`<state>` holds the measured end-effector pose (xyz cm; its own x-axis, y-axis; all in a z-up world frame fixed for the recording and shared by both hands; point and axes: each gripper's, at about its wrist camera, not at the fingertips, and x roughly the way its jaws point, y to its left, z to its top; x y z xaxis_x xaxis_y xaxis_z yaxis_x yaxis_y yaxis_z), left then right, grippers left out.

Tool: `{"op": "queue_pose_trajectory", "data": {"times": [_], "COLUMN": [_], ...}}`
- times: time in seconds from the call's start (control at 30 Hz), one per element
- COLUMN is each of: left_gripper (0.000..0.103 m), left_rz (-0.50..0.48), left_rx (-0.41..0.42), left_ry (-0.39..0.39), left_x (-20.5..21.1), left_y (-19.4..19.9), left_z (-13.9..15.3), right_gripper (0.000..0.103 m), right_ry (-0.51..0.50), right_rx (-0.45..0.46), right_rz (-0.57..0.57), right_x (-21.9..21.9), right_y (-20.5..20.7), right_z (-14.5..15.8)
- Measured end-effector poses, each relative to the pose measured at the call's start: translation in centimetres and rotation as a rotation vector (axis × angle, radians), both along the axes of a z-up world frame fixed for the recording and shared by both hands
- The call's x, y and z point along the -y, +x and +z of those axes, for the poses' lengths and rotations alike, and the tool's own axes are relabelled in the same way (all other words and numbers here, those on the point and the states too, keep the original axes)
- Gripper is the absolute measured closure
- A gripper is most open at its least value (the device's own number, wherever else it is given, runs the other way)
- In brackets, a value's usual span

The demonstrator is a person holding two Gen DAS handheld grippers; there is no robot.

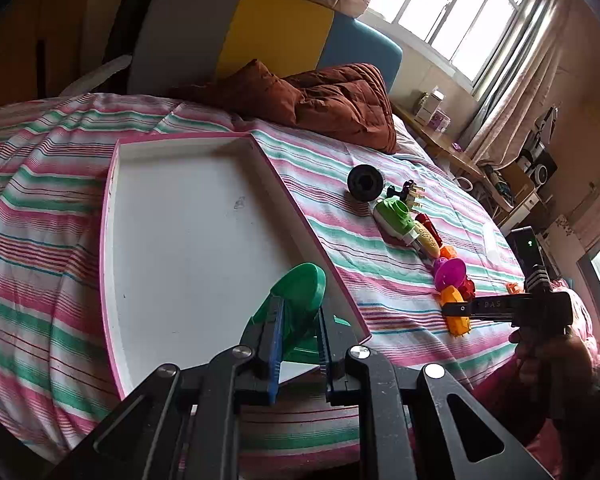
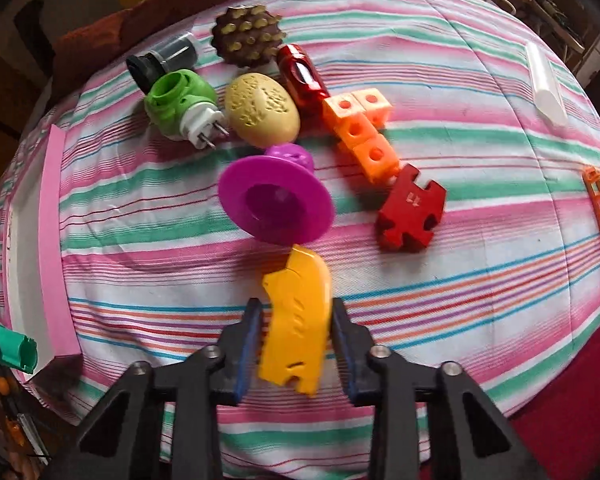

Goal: Organize rigid objects
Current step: 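Carry the teal piece toward the white tray with the left tool while the right tool grasps the yellow piece, then lower the teal piece into the white tray and open the left tool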

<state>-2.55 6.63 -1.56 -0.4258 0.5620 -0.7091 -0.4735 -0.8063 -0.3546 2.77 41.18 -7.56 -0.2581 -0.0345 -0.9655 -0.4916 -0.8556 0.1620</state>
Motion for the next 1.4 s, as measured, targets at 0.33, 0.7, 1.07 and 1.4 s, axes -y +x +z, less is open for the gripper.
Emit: {"op": "queue_pose_trajectory", "data": {"times": [0.33,0.7,1.07,1.4], "left_gripper": [0.087,0.087,0.087,0.076], "left_rz": [0.067,0.121,0.188,0.282], "left_rx": [0.020,0.044,0.100,0.101], "left_ry": [0.022,0.013,-0.048,-0.142], "left_x": [2.6,3.7,2.5,2.8], "left_y": [-1.8,-7.9,-16.9,-21.4], "left_z": [-0.1,0.1,-1.6,-3.2], "right_gripper": [0.075,0.075,0.075,0.075], "right_ry": [0.044,0.126,0.129,0.137], "right_rx": [-0.063,-0.070,-0.094,-0.101], "right_rz": [0.142,0.199,0.203,0.213], "right_x": [2.6,3.5,4.0,4.0], "right_y": [-0.7,-0.6,-1.2,-1.4], "right_z": [-0.5,-0.1,-0.3,-0.3]}}
